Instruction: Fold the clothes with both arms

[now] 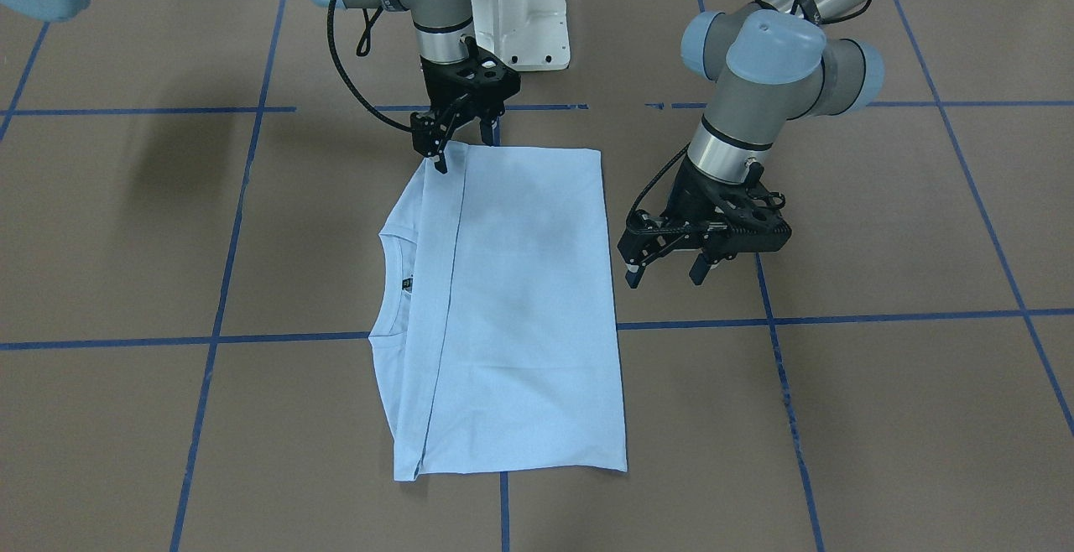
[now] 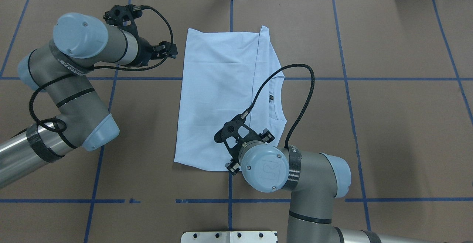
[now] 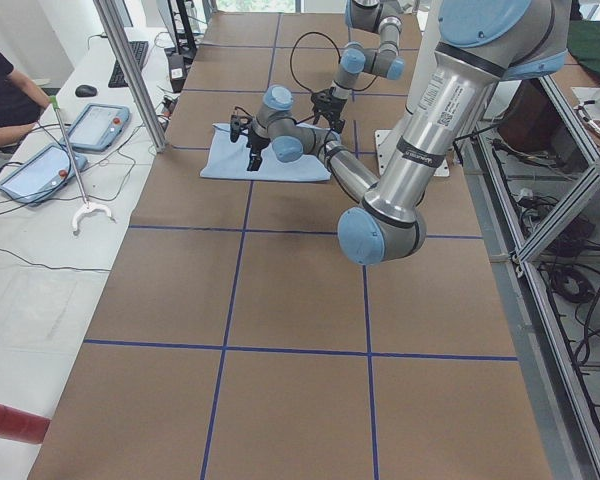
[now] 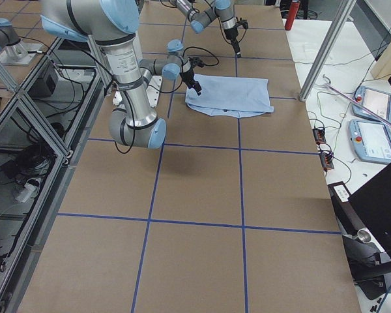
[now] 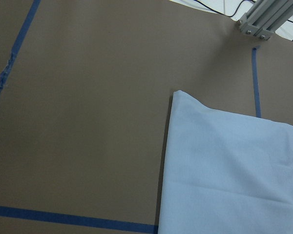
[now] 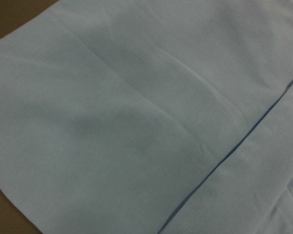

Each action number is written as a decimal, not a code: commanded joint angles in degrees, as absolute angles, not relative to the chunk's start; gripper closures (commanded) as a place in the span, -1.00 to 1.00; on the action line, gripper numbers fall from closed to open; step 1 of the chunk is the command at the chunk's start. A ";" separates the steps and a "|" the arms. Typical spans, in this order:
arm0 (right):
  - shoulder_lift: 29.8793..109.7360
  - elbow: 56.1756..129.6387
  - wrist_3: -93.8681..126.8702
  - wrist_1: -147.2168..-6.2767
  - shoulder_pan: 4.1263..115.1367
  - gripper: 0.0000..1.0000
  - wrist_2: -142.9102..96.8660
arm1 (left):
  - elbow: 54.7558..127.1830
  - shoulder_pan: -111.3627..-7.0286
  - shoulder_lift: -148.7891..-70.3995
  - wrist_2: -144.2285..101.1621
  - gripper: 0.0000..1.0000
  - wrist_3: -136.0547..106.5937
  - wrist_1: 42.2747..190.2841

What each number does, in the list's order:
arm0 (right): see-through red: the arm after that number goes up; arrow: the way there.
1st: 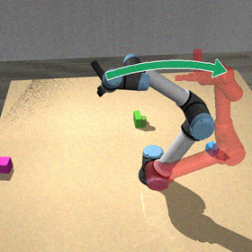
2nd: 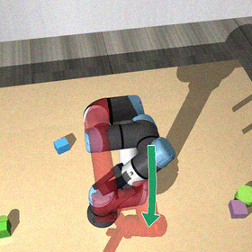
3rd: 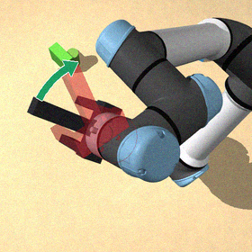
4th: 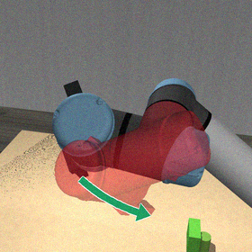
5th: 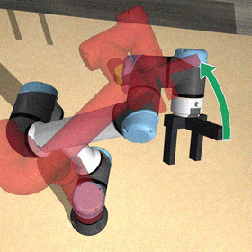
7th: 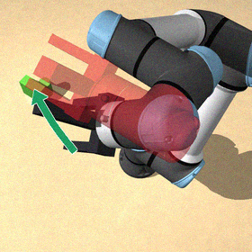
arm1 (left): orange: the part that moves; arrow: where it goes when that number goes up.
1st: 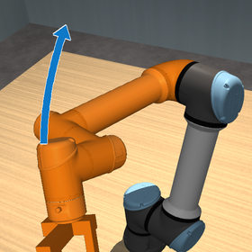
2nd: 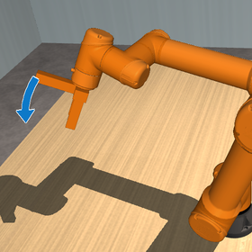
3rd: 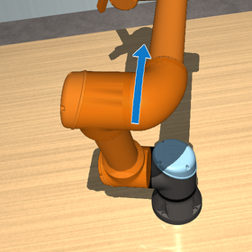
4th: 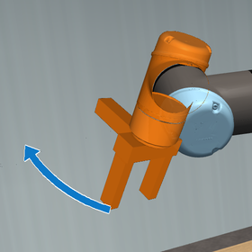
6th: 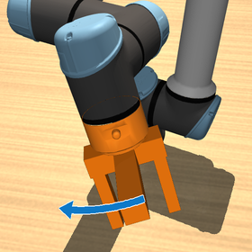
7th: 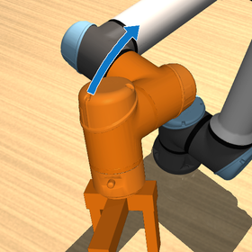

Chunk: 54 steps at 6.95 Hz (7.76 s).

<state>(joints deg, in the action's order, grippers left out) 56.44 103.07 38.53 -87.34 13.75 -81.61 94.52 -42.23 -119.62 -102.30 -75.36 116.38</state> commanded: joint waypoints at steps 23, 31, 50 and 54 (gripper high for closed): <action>54.49 102.83 38.14 -95.19 12.56 1.00 -82.17 | 93.96 -40.96 -120.32 -102.13 -1.00 -76.99 116.81; 66.53 111.62 67.14 -95.01 16.77 1.00 -92.62 | 93.34 -40.43 -120.32 -102.13 -1.00 -76.82 116.89; 60.82 100.63 57.13 -95.10 22.06 -1.00 -95.36 | 90.97 -40.25 -121.46 -102.04 -1.00 -76.90 120.23; 61.26 100.46 55.91 -95.01 23.20 -1.00 -95.45 | 90.97 -40.25 -121.81 -102.04 -1.00 -76.99 120.23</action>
<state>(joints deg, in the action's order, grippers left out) 61.15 100.47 56.60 -95.04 22.64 -95.38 90.97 -40.28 -121.68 -102.04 -76.96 120.23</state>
